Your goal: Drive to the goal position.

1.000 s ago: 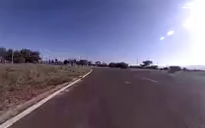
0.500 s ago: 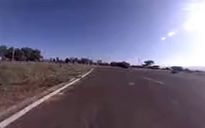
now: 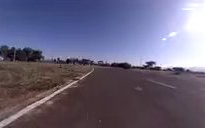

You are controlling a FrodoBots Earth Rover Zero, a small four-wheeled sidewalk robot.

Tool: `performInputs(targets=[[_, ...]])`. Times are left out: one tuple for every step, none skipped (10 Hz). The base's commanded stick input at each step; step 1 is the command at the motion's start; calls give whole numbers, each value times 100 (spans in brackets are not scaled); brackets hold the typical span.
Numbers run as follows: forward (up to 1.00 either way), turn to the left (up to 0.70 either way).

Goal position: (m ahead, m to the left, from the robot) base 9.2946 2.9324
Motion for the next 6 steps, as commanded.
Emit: performInputs(targets=[[100,0],[100,0],[100,0],[100,0],[100,0],[100,0]])
